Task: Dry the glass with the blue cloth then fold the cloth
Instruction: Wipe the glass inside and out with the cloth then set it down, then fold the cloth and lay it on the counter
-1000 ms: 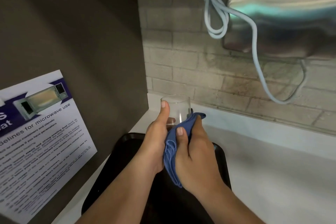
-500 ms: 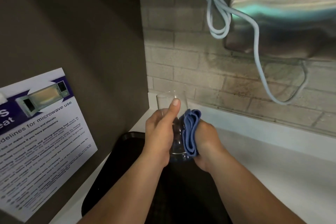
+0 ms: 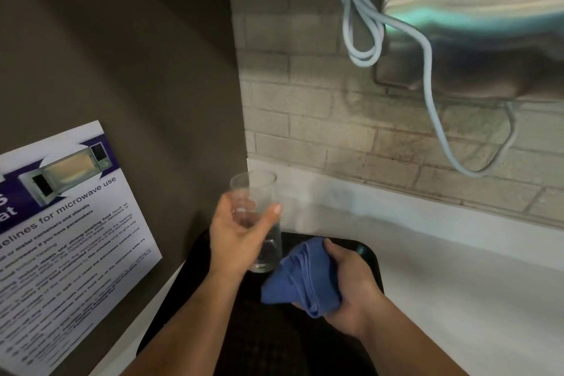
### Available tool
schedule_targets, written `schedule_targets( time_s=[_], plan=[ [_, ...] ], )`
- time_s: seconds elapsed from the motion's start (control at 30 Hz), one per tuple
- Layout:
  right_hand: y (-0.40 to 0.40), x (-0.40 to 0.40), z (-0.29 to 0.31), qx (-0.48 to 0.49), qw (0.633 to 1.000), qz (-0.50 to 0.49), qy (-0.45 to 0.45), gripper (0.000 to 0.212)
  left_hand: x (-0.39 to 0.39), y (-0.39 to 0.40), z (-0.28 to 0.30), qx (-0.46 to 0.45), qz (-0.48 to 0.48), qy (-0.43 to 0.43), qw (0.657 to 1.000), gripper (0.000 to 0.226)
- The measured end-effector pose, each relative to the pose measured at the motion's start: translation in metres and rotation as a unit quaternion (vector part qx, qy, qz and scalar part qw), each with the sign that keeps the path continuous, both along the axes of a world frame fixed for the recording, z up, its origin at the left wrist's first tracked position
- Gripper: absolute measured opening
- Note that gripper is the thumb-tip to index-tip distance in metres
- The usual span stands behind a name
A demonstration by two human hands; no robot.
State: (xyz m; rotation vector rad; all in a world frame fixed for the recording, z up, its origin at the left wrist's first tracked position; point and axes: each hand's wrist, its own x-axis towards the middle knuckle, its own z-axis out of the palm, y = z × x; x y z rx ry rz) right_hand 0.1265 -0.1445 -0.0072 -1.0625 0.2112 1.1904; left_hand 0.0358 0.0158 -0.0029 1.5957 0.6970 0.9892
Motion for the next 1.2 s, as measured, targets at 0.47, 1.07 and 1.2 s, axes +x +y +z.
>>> schedule_targets(
  time_s=[0.47, 1.07, 1.2],
  plan=[
    [-0.029, 0.037, 0.016, 0.190, 0.971, 0.138, -0.049, 0.054, -0.028, 0.011, -0.072, -0.074, -0.125, 0.155, 0.977, 0.080],
    [-0.028, 0.064, 0.051, -0.016, 0.968, 0.220, -0.116, 0.021, 0.025, -0.051, 0.090, 0.319, -0.413, 0.232, 0.821, 0.044],
    [-0.032, 0.066, 0.051, -0.024, 0.952, 0.267, -0.148, 0.027, 0.031, -0.050, 0.079, 0.341, -0.409, 0.246, 0.810, 0.025]
  ],
)
